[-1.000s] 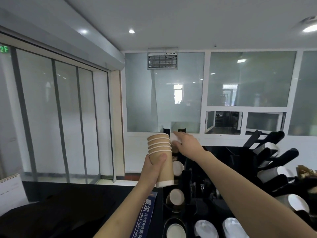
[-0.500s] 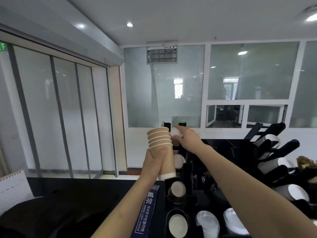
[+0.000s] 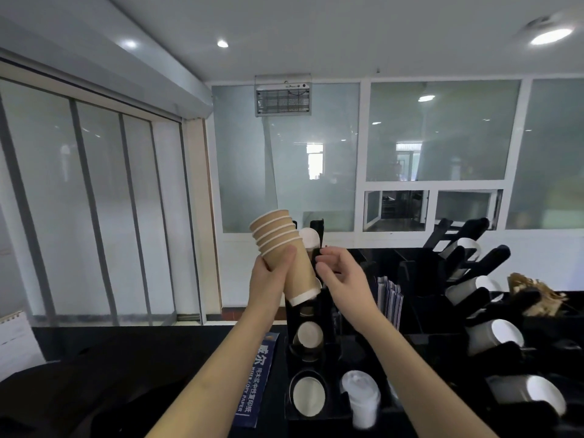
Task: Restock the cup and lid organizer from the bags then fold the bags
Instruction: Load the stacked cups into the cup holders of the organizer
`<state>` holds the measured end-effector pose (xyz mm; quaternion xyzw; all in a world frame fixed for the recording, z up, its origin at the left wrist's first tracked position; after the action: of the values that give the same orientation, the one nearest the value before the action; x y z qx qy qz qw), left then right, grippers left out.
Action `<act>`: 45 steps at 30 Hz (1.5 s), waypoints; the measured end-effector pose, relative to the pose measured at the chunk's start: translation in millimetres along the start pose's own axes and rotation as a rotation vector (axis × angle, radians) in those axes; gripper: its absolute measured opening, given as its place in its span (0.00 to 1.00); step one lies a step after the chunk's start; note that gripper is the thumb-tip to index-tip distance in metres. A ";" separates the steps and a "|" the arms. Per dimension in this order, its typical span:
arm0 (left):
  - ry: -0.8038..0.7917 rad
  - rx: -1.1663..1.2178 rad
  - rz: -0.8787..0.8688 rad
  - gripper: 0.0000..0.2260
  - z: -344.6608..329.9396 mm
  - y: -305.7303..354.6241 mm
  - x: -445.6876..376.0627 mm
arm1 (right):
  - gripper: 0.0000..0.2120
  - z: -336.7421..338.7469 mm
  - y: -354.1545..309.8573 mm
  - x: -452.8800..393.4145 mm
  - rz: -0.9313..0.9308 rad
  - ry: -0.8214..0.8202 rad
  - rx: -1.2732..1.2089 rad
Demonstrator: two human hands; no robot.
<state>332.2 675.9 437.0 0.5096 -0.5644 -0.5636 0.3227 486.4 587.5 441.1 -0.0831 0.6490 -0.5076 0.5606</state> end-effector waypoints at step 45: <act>0.046 -0.434 0.068 0.06 15.2 -74.3 -25.0 | 0.30 -1.2 -33.5 -39.1 0.218 -0.141 0.740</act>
<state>340.5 715.5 368.1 0.4218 -0.4391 -0.6488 0.4564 483.9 598.9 491.2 0.1595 0.3872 -0.6378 0.6464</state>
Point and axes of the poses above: each hand's wrist, its own x-axis away from the middle knuckle, its own z-axis out of the back of the hand, y = z × x, the point moved 6 cm from there along -x, towards the middle knuckle, and after that the axes turned 5 degrees about z, right-handed, at the moved point
